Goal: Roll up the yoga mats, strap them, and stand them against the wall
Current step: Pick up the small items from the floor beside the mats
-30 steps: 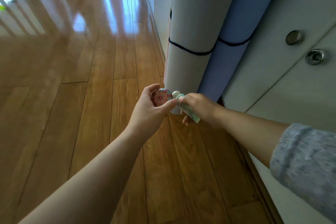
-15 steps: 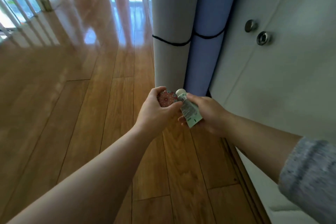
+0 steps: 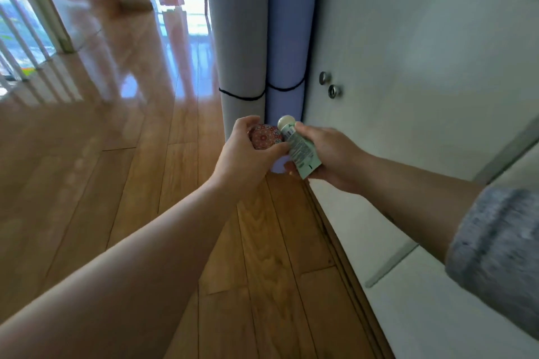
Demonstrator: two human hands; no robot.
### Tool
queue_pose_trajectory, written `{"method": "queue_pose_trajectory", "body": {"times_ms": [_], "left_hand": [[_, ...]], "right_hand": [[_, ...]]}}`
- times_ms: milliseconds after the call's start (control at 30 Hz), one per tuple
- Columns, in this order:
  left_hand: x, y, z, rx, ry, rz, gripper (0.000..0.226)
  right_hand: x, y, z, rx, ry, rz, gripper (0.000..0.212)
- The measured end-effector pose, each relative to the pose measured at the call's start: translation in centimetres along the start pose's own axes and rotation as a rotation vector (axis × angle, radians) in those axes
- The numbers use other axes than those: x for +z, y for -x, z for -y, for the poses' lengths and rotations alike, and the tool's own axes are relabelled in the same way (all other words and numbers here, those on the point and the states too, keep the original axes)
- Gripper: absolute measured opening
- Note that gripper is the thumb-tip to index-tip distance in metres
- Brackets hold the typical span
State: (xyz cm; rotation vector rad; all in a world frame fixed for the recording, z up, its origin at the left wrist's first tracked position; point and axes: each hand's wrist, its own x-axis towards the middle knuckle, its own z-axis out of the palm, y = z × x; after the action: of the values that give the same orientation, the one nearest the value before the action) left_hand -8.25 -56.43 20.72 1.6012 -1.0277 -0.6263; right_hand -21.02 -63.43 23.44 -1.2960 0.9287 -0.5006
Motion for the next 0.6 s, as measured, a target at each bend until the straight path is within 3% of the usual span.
{"method": "queue_pose_trajectory", "body": {"times_ms": [300,600], "left_hand": [[-5.2,10.5,-17.3,0.143,-0.085,0.020,0.072],[-4.9,21.8,-32.5,0.471,-0.190,0.169,0.040]], "right_hand": [[1.4,19.8,12.4,-0.127,0.030,-0.095,0.029],[-0.3,40.7,19.5,-0.291,0.172,-0.256,0.021]]}}
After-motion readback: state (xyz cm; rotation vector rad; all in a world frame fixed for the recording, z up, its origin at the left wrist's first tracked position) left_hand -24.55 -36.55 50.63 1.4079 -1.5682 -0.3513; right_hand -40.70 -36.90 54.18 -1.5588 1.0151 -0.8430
